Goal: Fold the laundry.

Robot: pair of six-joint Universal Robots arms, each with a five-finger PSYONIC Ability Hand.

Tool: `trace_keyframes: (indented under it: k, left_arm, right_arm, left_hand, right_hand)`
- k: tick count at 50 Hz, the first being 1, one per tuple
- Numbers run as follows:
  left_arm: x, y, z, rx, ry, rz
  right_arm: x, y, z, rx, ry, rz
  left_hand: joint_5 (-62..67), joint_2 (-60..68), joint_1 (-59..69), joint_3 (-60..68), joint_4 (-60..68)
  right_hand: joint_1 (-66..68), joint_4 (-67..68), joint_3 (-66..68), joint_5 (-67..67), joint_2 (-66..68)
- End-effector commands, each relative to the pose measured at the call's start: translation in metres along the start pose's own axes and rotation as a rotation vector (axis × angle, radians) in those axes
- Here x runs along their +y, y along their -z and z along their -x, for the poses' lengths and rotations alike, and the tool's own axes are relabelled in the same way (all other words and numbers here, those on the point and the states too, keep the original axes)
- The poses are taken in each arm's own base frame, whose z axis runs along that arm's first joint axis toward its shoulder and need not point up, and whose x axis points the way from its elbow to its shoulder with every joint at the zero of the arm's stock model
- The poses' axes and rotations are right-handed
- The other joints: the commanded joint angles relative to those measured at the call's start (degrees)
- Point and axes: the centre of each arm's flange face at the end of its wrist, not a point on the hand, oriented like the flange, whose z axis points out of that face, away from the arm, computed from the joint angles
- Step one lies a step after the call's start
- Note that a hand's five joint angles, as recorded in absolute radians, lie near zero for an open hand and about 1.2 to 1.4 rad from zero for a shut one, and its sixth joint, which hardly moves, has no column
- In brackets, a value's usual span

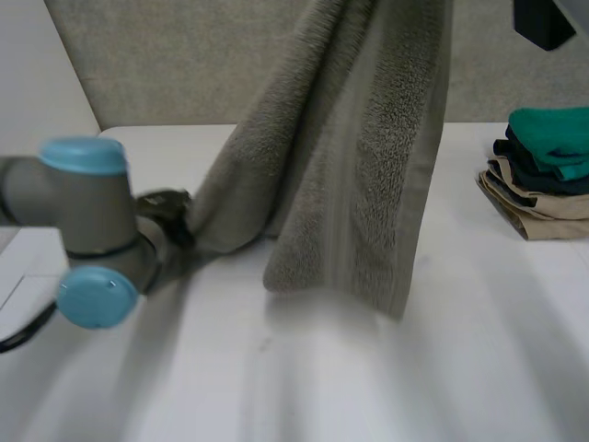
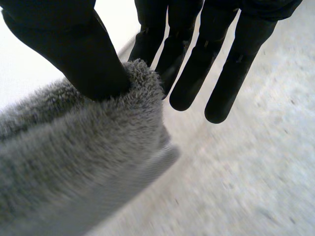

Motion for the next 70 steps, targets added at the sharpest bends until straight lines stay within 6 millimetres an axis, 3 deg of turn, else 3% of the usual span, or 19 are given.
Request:
trace_keyframes:
  k: [1, 4, 7, 11, 18, 19, 23, 26, 27, 30, 31, 35, 38, 42, 49, 60, 61, 65, 70]
  left_arm:
    - [-0.087, 0.034, 0.068, -0.111, -0.057, -0.224]
    - [-0.112, 0.061, 0.079, -0.06, -0.202, -0.303]
    - [-0.122, 0.076, 0.079, -0.007, -0.296, -0.342]
    - [-0.114, 0.069, 0.081, 0.025, -0.365, -0.29]
    - [-0.09, 0.001, 0.092, -0.054, -0.406, -0.163]
    - [-0.086, -0.018, 0.093, -0.069, -0.425, -0.142]
    - [-0.093, -0.054, 0.088, -0.09, -0.475, -0.173]
    - [-0.11, -0.07, 0.08, -0.095, -0.517, -0.263]
    - [-0.131, -0.072, 0.076, -0.111, -0.547, -0.355]
    - [-0.177, -0.06, 0.076, -0.174, -0.568, -0.533]
    - [-0.212, -0.044, 0.082, -0.244, -0.536, -0.677]
    - [-0.274, -0.001, 0.096, -0.354, -0.336, -0.971]
    - [-0.284, 0.009, 0.101, -0.359, -0.247, -1.053]
    - [-0.265, -0.005, 0.105, -0.308, -0.269, -1.006]
    - [-0.21, -0.037, 0.107, -0.239, -0.285, -0.822]
    - [-0.101, -0.076, 0.091, -0.115, -0.299, -0.499]
    - [-0.085, -0.081, 0.087, -0.099, -0.314, -0.453]
    - [-0.047, -0.086, 0.08, -0.069, -0.378, -0.323]
    - [-0.016, -0.072, 0.073, -0.018, -0.479, -0.156]
  right_arm:
    - [0.084, -0.01, -0.046, 0.071, 0.242, 0.216]
    - [0.124, -0.004, -0.048, 0.025, 0.316, 0.328]
    - [0.149, 0.004, -0.041, -0.033, 0.348, 0.4]
    - [0.186, 0.015, -0.032, -0.1, 0.378, 0.501]
    - [0.257, 0.009, -0.022, -0.135, 0.385, 0.621]
    - [0.264, 0.005, -0.022, -0.128, 0.388, 0.627]
    - [0.294, -0.027, -0.022, -0.062, 0.415, 0.58]
    - [0.295, -0.056, -0.027, 0.015, 0.441, 0.474]
    - [0.289, -0.076, -0.034, 0.08, 0.459, 0.382]
    - [0.263, -0.108, -0.053, 0.225, 0.478, 0.195]
    - [0.244, -0.122, -0.065, 0.322, 0.468, 0.083]
    - [0.198, -0.136, -0.092, 0.495, 0.384, -0.16]
    - [0.179, -0.136, -0.097, 0.525, 0.34, -0.26]
    - [0.178, -0.128, -0.092, 0.479, 0.345, -0.271]
    - [0.213, -0.108, -0.077, 0.37, 0.344, -0.123]
    - [0.312, -0.06, -0.034, 0.163, 0.332, 0.256]
    - [0.331, -0.05, -0.03, 0.14, 0.338, 0.338]
    - [0.368, -0.023, -0.026, 0.088, 0.364, 0.522]
    - [0.383, 0.01, -0.028, 0.022, 0.378, 0.733]
  left_hand:
    - [13.4, 11.6, 12.7, 12.1, 11.7]
    - [13.4, 11.6, 12.7, 12.1, 11.7]
    - [13.4, 11.6, 12.7, 12.1, 11.7]
    - [13.4, 11.6, 12.7, 12.1, 11.7]
    - [13.4, 11.6, 12.7, 12.1, 11.7]
    - [13.4, 11.6, 12.7, 12.1, 11.7]
    - [13.4, 11.6, 12.7, 12.1, 11.7]
    - [13.4, 11.6, 12.7, 12.1, 11.7]
    - [13.4, 11.6, 12.7, 12.1, 11.7]
    - [13.4, 11.6, 12.7, 12.1, 11.7]
    - [13.4, 11.6, 12.7, 12.1, 11.7]
    - [13.4, 11.6, 12.7, 12.1, 11.7]
    - [13.4, 11.6, 12.7, 12.1, 11.7]
    - [13.4, 11.6, 12.7, 12.1, 11.7]
    - [13.4, 11.6, 12.7, 12.1, 11.7]
    - [13.4, 11.6, 12.7, 12.1, 11.7]
    - [13.4, 11.6, 12.7, 12.1, 11.7]
    - [13.4, 11.6, 12.7, 12.1, 11.7]
    - [13.4, 11.6, 12.7, 12.1, 11.7]
  right_hand:
    - [14.5, 11.3, 11.9, 13.2, 12.7]
    - [14.5, 11.3, 11.9, 13.2, 12.7]
    - [14.5, 11.3, 11.9, 13.2, 12.7]
    - [14.5, 11.3, 11.9, 13.2, 12.7]
    - [14.5, 11.3, 11.9, 13.2, 12.7]
    - [14.5, 11.3, 11.9, 13.2, 12.7]
    - [14.5, 11.3, 11.9, 13.2, 12.7]
    - [14.5, 11.3, 11.9, 13.2, 12.7]
    - [14.5, 11.3, 11.9, 13.2, 12.7]
    - [14.5, 11.3, 11.9, 13.2, 12.7]
    - [14.5, 11.3, 11.9, 13.2, 12.7]
    - [14.5, 11.3, 11.9, 13.2, 12.7]
    - [14.5, 11.3, 11.9, 13.2, 12.7]
    - [14.5, 11.3, 11.9, 13.2, 12.7]
    - [14.5, 11.3, 11.9, 13.2, 12.7]
    - [14.5, 11.3, 11.9, 13.2, 12.7]
    - [14.5, 11.3, 11.9, 13.2, 12.7]
    - [14.5, 11.3, 11.9, 13.2, 12.7]
    - [14.5, 11.3, 11.9, 13.2, 12.7]
